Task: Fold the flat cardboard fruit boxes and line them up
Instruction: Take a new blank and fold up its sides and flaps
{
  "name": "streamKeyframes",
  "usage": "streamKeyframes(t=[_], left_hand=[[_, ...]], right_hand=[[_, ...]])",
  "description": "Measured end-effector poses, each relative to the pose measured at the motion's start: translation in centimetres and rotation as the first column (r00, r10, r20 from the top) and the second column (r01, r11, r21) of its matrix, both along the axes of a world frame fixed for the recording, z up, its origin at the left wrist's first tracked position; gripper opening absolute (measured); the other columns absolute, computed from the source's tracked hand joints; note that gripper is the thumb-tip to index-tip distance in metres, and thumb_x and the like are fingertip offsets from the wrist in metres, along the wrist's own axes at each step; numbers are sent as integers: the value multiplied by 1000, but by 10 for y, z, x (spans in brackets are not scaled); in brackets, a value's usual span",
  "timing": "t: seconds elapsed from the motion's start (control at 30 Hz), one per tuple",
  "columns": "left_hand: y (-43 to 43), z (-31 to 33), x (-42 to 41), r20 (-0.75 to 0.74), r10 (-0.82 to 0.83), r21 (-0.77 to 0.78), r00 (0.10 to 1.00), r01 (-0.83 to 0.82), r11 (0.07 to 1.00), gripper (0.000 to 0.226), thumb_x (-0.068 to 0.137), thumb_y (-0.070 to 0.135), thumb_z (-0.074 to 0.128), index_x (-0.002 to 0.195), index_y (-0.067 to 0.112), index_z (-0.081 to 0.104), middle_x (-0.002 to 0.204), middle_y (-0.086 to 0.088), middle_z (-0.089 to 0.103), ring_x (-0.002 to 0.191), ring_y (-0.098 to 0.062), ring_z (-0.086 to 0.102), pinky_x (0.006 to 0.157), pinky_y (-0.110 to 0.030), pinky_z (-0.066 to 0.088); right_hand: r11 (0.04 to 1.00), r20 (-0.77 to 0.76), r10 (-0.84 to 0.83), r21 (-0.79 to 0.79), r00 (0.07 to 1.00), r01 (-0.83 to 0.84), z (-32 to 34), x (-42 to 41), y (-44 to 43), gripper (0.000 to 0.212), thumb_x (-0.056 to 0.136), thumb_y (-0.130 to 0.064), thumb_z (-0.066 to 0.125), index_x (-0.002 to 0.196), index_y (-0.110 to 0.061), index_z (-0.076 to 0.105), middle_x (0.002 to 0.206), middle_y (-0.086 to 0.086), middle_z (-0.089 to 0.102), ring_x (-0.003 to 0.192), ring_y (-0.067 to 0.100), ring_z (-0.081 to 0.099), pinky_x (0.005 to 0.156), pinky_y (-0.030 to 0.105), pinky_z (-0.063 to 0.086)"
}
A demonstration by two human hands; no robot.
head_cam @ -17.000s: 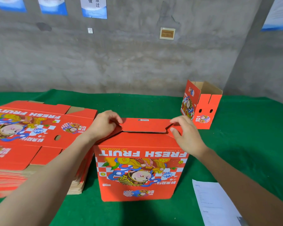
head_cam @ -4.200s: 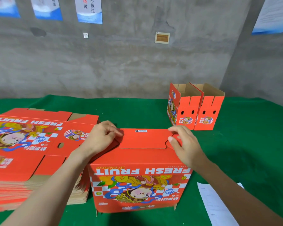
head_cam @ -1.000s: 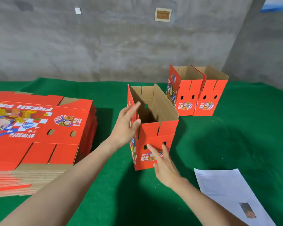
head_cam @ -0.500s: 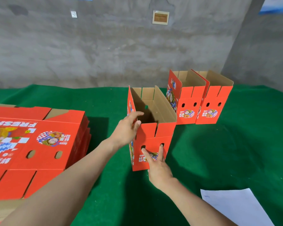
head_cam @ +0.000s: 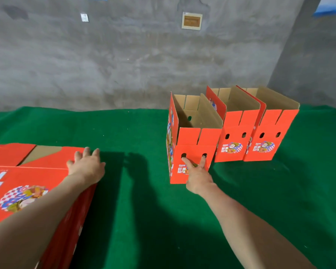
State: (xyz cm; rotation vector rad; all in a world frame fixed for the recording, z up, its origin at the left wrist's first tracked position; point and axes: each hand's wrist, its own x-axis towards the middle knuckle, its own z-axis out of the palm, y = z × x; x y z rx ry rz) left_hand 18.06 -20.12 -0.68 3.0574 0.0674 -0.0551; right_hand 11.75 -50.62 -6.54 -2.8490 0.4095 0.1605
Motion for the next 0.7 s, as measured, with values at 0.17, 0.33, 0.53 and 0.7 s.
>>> streamKeyframes(t=[0.17,0.33,0.53,0.7], left_hand=[[1,-12,16,-57,51,288,997,-33,957,49,94,32,45,139,17,32,148,-14,26,133,-35,29,103,-55,36],[-2,-14,28,-67,32,452,997,1,892,42,96,22,42,138,19,37,141,-10,36,130,-33,34,96,-57,44],[0,-15,32,-59,-4,525,998,35,851,42,97,5,33,136,18,41,137,-8,39,129,-32,36,94,-54,48],[0,-17,30,-53,-8,552,999,36,833,41,97,7,33,135,19,42,137,-8,39,129,-31,36,94,-53,48]], right_hand=[[998,7,-53,-31,999,53,-2,46,-26,111,78,10,53,145,-50,-10,149,28,-30,117,31,56,49,25,46],[996,37,-84,-32,996,86,5,75,-73,101,79,8,52,146,-49,3,150,31,-15,110,33,56,73,35,56],[986,-6,-148,-79,989,147,9,95,-120,96,85,7,46,147,-50,0,152,29,-14,109,23,50,84,38,55],[978,-49,-201,-64,978,198,7,102,-133,96,85,2,47,147,-49,-6,150,30,-24,126,27,42,92,44,52]])
